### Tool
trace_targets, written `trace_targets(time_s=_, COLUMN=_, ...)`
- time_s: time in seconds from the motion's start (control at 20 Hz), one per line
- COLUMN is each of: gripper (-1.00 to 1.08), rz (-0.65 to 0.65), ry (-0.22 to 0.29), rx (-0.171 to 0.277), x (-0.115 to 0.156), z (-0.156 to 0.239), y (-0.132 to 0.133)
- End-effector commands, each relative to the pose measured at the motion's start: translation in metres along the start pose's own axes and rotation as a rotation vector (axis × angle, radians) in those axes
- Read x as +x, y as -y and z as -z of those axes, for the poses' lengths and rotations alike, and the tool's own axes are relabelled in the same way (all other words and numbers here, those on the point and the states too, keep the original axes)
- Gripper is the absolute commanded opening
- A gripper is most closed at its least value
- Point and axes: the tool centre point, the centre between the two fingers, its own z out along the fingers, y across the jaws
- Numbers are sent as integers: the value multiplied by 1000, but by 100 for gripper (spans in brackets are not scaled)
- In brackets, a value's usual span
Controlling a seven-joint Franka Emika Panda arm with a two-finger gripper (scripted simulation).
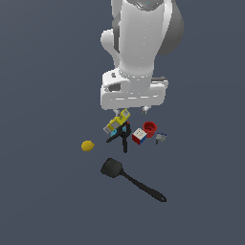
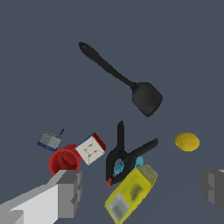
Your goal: Pick up a designated object from a clutter of objects.
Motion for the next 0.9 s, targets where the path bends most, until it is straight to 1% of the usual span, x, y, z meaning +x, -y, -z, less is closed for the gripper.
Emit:
trace_targets(time_s=0.0, gripper=100, rz=39, ry=2, rx=0, x=-2, z=-20, y=14)
trace_targets(time_s=0.25, gripper=100, rz=135, ry=5, rx=3, x=-13, z=-68, y=48)
trace_targets(time_s=0.5, gripper=100, rz=236, ry=8, rx=11, x=-32, z=-114, y=83)
trace_targets(time_s=0.85, gripper=100, rz=342, ry=11, rx=24, x=-60, z=-157, y=118)
